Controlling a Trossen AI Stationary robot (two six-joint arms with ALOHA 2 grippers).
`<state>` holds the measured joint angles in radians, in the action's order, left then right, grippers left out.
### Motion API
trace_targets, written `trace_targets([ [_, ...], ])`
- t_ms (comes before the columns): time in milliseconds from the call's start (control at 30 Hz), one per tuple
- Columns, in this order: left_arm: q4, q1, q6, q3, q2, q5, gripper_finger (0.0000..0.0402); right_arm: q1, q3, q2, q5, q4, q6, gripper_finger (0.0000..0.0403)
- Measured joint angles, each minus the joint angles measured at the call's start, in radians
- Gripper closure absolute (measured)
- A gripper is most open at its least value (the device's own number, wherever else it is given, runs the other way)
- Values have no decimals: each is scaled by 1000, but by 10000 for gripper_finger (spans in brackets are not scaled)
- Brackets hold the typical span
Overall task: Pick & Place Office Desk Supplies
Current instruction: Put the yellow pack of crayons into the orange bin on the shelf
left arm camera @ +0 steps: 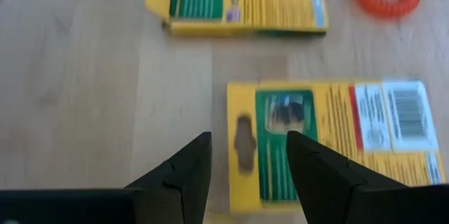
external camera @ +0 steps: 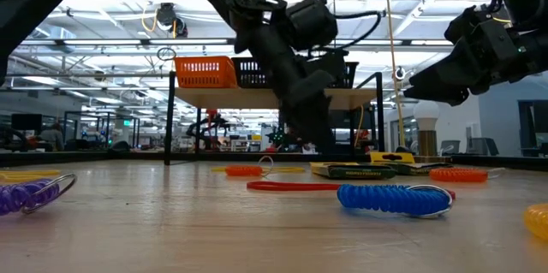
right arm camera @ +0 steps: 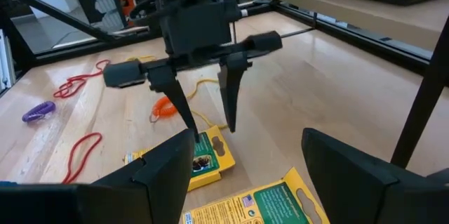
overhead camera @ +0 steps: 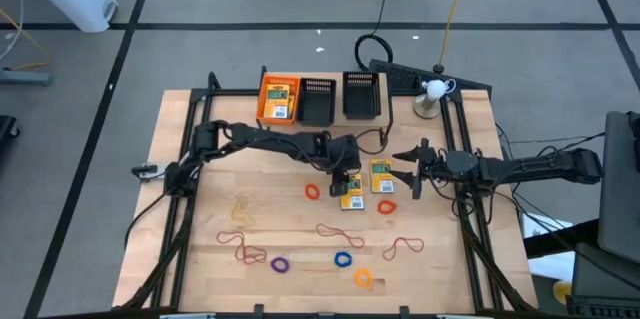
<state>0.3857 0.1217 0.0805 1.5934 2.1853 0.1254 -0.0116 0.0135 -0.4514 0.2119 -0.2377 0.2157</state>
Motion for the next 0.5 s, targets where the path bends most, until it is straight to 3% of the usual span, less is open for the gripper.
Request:
trace_targets([
  [500,20,-5,-12,-1,23,62,224,0,0,-20,-3,-27,0,149],
])
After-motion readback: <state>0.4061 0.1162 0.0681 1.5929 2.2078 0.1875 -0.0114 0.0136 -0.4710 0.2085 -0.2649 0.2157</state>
